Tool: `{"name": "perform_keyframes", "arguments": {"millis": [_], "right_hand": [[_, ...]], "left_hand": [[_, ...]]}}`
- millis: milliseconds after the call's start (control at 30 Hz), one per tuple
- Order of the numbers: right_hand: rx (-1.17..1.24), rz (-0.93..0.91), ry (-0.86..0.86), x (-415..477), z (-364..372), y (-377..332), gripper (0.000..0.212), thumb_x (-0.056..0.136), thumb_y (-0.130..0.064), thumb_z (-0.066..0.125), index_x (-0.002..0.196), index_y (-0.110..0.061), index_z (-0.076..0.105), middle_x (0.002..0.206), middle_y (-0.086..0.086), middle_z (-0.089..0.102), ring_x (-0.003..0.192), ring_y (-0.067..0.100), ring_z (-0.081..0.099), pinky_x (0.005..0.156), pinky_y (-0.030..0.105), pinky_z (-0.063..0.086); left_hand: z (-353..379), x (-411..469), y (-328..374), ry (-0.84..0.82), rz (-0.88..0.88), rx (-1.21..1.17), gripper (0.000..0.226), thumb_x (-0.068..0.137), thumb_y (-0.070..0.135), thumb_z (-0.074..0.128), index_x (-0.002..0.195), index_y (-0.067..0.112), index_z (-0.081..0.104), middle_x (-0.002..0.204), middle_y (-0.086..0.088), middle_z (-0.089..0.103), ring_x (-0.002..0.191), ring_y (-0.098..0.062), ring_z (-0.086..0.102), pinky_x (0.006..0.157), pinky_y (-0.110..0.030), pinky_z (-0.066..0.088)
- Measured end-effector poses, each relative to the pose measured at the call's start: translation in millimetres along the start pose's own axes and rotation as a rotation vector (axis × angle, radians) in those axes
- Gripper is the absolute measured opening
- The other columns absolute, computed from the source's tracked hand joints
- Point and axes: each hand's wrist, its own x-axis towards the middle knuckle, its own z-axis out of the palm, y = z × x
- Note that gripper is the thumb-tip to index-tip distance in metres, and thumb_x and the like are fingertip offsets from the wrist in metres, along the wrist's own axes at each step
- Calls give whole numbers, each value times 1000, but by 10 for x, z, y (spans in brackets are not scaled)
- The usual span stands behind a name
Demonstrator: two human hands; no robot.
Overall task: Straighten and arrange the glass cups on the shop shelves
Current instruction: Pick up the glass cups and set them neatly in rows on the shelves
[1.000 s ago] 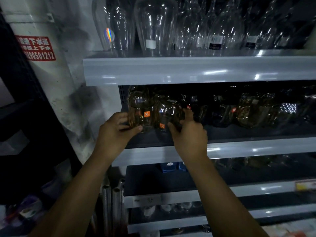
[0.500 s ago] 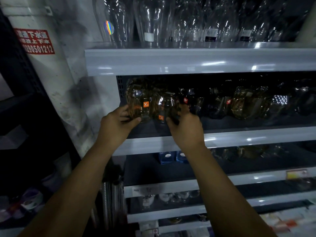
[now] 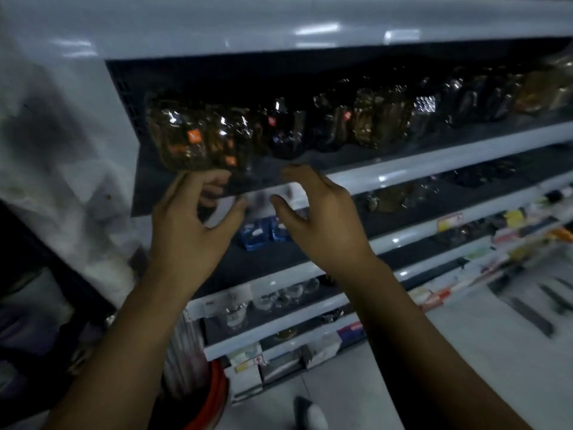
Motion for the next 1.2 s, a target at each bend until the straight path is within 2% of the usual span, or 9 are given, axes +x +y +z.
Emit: {"name": "perform_keyframes", "arguments": {"millis": [167,300,467,567,633,800,933,1067,1200], "right_hand": [[-109,37,-44,-310,-386,341,41,96,-36,63,130,-13,61,124,4,67,105,22,66,83,43,56],[-125,112,-145,-559,-760,750,50,92,-48,57,133,-19,57,122,4,68,105,25,68,82,44,57],[-229,185,-275,-793,-1310,1406,57,90,-35,73,141,-30,49,132,1,66,106,23,69,88,42,58],[-241,243,-324,-922,-1680,1844,62,90,-35,73,145,-32,45,135,4,63,108,25,67,90,43,57],[-237,254,-339,-1020,-1893,2090,62,90,-35,74,145,-30,45,136,4,62,115,25,64,94,43,55],[-270,267,-378,-1142,-2246,2566,60,89,-35,74,141,-20,50,138,4,61,120,25,61,97,43,53],[-272,287,-351,-1195,-2362,2808,59,88,-32,74,140,-20,50,134,4,62,117,24,61,95,43,55],[-250,287,-327,-1295,-2405,3098,57,87,-35,77,136,-22,52,129,0,64,109,17,65,90,38,58],[-210,310,-364,-1313,-2467,3380,63,89,-33,75,143,-27,43,139,-2,60,105,16,68,87,25,54]], "left_hand": [[427,-293,306,-185,12,-109,29,85,23,77,111,13,69,102,4,70,94,-7,66,87,-17,52],[901,-491,468,-353,-37,-204,37,84,25,79,117,16,66,110,7,69,104,-6,65,91,-19,52],[1572,-648,694,-500,-106,-179,43,83,30,81,122,23,63,120,14,65,110,1,59,91,-17,51],[2029,-732,883,-558,-196,-159,47,82,33,82,124,28,60,120,17,62,110,4,57,89,-9,45],[2322,-797,1003,-556,-210,-141,48,81,33,82,123,29,59,120,15,62,109,1,58,90,-8,43],[2853,-966,1313,-534,-248,-149,51,79,34,84,123,27,59,125,13,63,114,-4,58,98,-25,50],[3104,-1048,1346,-552,-286,-169,57,76,40,85,126,30,58,128,15,62,116,-8,59,99,-36,54],[3339,-1068,1323,-571,-282,-174,57,79,37,83,129,30,58,130,17,60,119,-5,56,101,-36,52],[3633,-1042,1347,-540,-313,-165,55,80,35,83,128,28,60,129,16,61,118,-5,57,102,-34,51]]}}
